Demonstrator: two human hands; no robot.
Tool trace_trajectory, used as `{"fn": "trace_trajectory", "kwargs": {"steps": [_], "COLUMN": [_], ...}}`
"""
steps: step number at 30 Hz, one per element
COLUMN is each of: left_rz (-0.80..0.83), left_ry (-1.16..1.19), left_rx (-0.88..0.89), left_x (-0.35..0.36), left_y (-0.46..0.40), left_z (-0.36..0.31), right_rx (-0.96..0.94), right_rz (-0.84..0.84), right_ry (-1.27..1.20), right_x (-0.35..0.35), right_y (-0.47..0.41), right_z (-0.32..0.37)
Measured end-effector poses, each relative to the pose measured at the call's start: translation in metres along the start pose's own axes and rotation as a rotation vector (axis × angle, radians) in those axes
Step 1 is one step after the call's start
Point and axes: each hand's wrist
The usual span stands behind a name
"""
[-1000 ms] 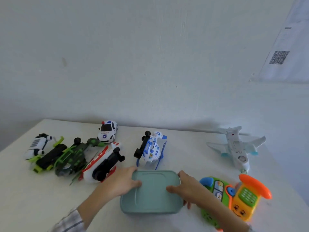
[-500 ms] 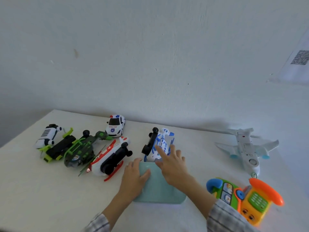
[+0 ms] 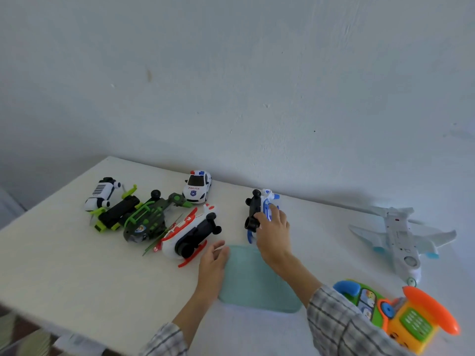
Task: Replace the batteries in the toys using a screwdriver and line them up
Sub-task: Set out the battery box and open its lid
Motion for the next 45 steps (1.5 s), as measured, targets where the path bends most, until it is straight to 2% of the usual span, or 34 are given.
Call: {"fn": "trace_trajectory", "kwargs": {"steps": [1, 2, 3, 5, 8, 12, 16, 22, 25, 27, 29, 32, 34, 36, 40, 45], "left_rz": [-0.027, -0.052, -0.068, -0.078, -0.09, -0.104, -0.115, -0.127, -0.127, -0.121, -0.1, -0.055, -0.057, -0.064, -0.04, -0.012], "left_ry": [0.029, 0.029, 0.018, -0.008, -0.038, -0.016, -0.004, -0.029, -0.037, -0.057, -0.113, -0.189, -0.216, -0.227, -0.155, -0.023], "left_rx": [-0.01, -0.009, -0.004, 0.013, 0.023, 0.039, 0.085, 0.208, 0.208, 0.212, 0.235, 0.251, 0.261, 0.273, 0.273, 0.213], "left_x": [-0.001, -0.001, -0.002, -0.002, -0.002, -0.001, 0.001, 0.001, 0.001, 0.001, 0.0, -0.001, -0.001, -0.002, -0.002, -0.003], "left_y": [0.0, -0.001, -0.001, -0.003, -0.004, -0.008, -0.008, -0.006, -0.006, -0.006, -0.007, -0.009, -0.008, -0.006, -0.002, 0.001], "left_z": [0.001, 0.004, 0.006, 0.007, 0.009, 0.011, 0.012, 0.009, 0.01, 0.011, 0.012, 0.012, 0.012, 0.011, 0.008, 0.006], "right_rx": [-0.092, -0.156, -0.188, -0.119, -0.057, -0.139, -0.119, -0.112, -0.105, -0.061, 0.008, 0.147, 0.264, 0.332, 0.327, 0.244], "right_rz": [-0.11, -0.134, -0.088, 0.097, 0.144, 0.205, 0.284, 0.168, 0.158, 0.19, 0.151, 0.034, 0.064, 0.12, 0.103, 0.006], "right_ry": [-0.086, -0.192, -0.293, -0.374, -0.257, -0.064, -0.093, -0.202, -0.257, -0.352, -0.42, -0.2, -0.011, -0.025, -0.278, -0.318], "right_x": [0.004, 0.009, 0.012, 0.019, 0.025, 0.026, 0.027, 0.035, 0.033, 0.03, 0.024, 0.008, -0.002, -0.004, 0.0, 0.002], "right_y": [0.007, 0.014, 0.021, 0.029, 0.03, 0.031, 0.028, 0.028, 0.029, 0.029, 0.031, 0.043, 0.053, 0.059, 0.061, 0.063], "right_z": [0.008, 0.016, 0.025, 0.035, 0.037, 0.039, 0.038, 0.036, 0.034, 0.033, 0.025, -0.003, -0.025, -0.037, -0.044, -0.047]}}
Point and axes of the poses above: each hand's wrist, its own y-axis away from the middle knuckle, its own x-axis out of the palm, z = x × y, and after that the axes turned 4 degrees about -y, right-handed
